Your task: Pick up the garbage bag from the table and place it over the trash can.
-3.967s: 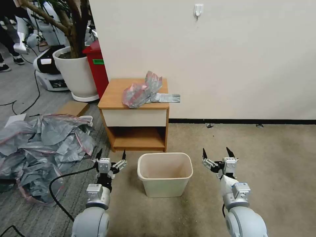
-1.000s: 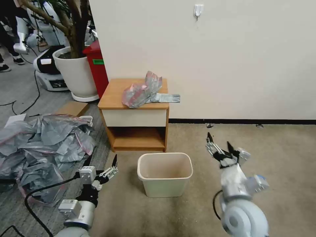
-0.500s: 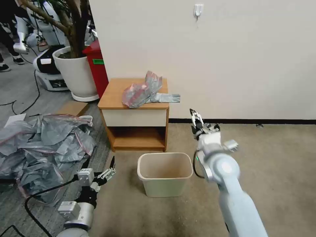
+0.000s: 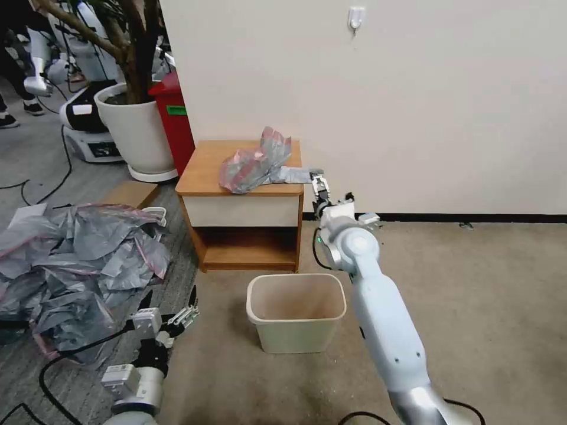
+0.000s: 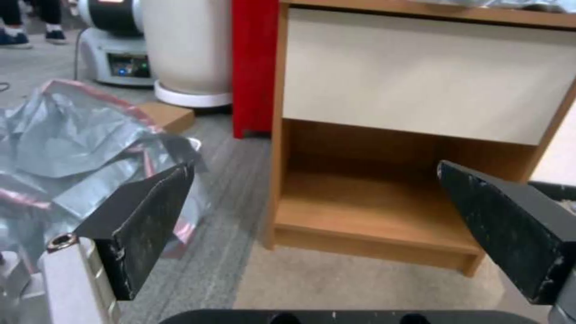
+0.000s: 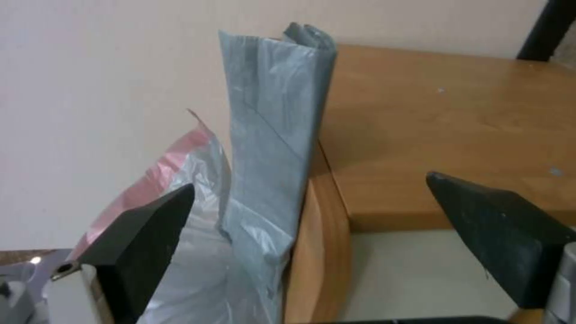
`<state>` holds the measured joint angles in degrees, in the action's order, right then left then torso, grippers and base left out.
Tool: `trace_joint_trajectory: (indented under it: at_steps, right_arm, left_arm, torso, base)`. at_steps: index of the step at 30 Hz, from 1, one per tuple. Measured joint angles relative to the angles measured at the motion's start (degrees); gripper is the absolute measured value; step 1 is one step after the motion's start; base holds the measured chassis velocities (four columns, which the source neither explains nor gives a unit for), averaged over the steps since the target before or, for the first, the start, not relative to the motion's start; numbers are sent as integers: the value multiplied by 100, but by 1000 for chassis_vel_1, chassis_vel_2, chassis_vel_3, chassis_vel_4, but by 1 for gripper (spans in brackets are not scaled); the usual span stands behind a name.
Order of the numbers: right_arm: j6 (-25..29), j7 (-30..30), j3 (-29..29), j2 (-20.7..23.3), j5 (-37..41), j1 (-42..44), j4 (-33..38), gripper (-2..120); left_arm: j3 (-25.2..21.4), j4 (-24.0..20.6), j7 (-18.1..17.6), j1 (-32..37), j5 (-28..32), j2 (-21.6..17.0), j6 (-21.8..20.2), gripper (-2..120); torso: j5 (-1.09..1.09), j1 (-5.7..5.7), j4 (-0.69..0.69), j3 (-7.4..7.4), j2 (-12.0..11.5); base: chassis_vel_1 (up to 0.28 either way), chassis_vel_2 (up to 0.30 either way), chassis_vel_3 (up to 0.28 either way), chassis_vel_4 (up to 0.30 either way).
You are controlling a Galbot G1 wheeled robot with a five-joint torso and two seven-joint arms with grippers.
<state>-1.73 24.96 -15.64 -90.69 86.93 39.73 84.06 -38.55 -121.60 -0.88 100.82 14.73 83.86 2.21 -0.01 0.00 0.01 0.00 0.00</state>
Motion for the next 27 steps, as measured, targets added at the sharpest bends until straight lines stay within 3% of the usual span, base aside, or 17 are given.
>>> trace_joint_trajectory:
  at_steps: [17,23,27]
  right_arm:
    - [44,-379,-49,0,-50,-656,-800,97]
    - [37,-435,-88,-69,-64,-769,-966,80]
    - [31,-465,-90,-132,-88,-798,-1035,75]
  left_arm:
    - [-52,75,-8,9,-122,165,65,100]
    - [-101,87,-12,37,-123,165,88,100]
    - [-107,101,-13,38,-133,183,100,100]
  torso:
    - [1,0,-1,0,0]
    - [1,0,-1,0,0]
    - [1,0,-1,0,0]
  base:
    - [0,0,0,0]
    - [0,0,0,0]
    - [0,0,0,0]
